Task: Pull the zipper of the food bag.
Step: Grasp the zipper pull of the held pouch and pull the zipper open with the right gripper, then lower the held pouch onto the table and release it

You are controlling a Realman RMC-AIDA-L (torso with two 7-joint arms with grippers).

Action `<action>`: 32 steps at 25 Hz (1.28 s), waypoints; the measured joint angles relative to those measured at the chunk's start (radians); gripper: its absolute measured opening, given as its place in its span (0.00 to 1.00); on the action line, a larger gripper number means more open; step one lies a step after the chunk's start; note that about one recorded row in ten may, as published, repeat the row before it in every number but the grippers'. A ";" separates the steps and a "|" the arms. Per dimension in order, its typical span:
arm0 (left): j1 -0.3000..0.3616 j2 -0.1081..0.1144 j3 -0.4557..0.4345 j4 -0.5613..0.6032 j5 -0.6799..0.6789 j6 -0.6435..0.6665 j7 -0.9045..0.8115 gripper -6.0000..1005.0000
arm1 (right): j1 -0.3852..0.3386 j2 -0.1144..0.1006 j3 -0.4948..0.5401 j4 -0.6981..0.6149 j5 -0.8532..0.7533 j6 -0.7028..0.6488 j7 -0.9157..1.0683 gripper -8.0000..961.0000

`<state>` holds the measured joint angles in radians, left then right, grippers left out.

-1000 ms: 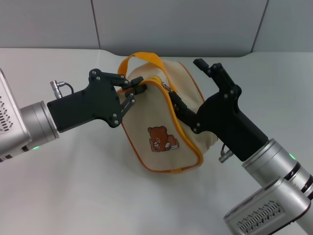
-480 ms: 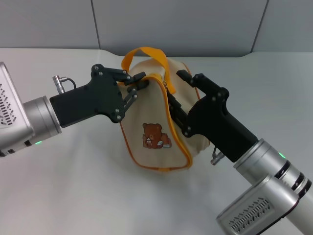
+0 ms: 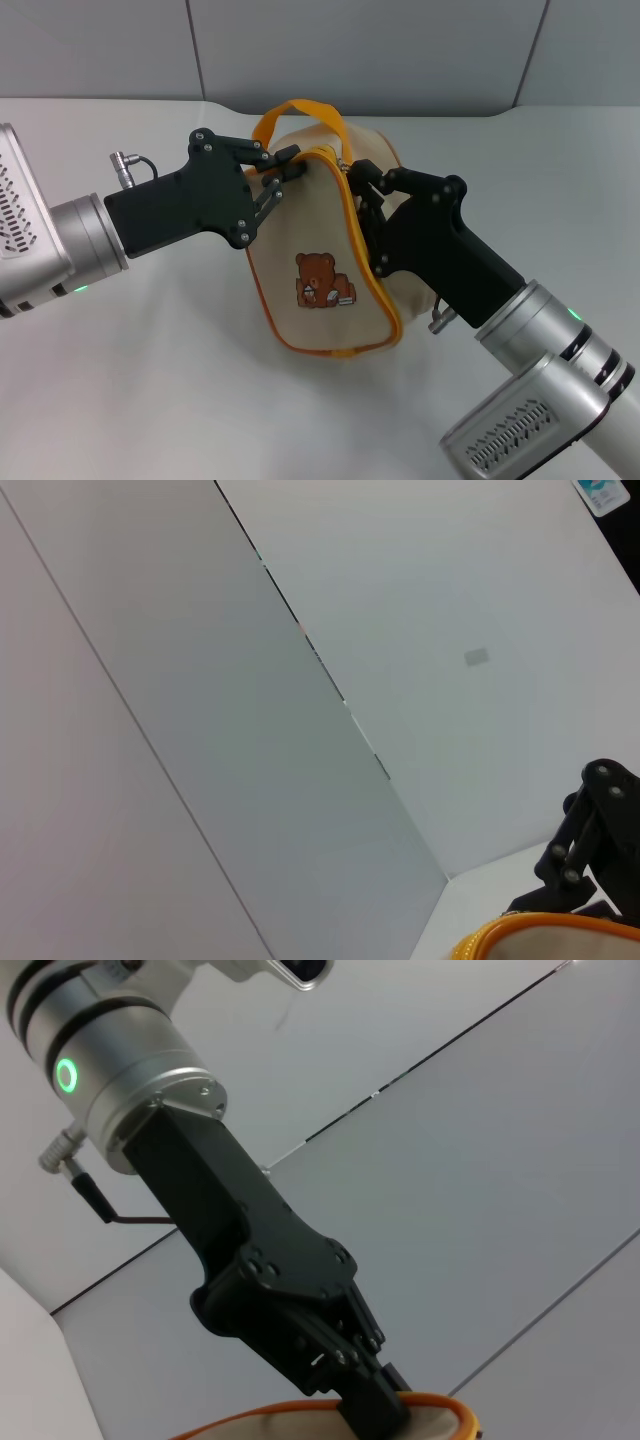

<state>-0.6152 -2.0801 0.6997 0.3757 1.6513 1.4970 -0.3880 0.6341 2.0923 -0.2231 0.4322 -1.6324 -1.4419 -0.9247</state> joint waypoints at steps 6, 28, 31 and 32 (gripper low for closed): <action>0.003 0.000 0.001 -0.005 -0.015 0.000 0.003 0.08 | -0.001 0.000 0.003 0.000 0.000 0.000 0.001 0.06; -0.003 0.003 -0.005 -0.028 -0.032 -0.015 -0.003 0.07 | -0.302 0.000 0.050 -0.008 0.008 -0.120 0.032 0.02; 0.006 0.002 -0.008 -0.085 -0.072 -0.020 -0.001 0.07 | -0.302 -0.001 0.053 -0.007 0.009 -0.173 0.140 0.03; 0.011 0.002 -0.008 -0.107 -0.094 -0.023 0.001 0.08 | -0.301 -0.003 0.053 -0.008 0.009 -0.183 0.188 0.03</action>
<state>-0.6040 -2.0777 0.6914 0.2685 1.5577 1.4744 -0.3874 0.3332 2.0892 -0.1705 0.4240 -1.6235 -1.6251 -0.7368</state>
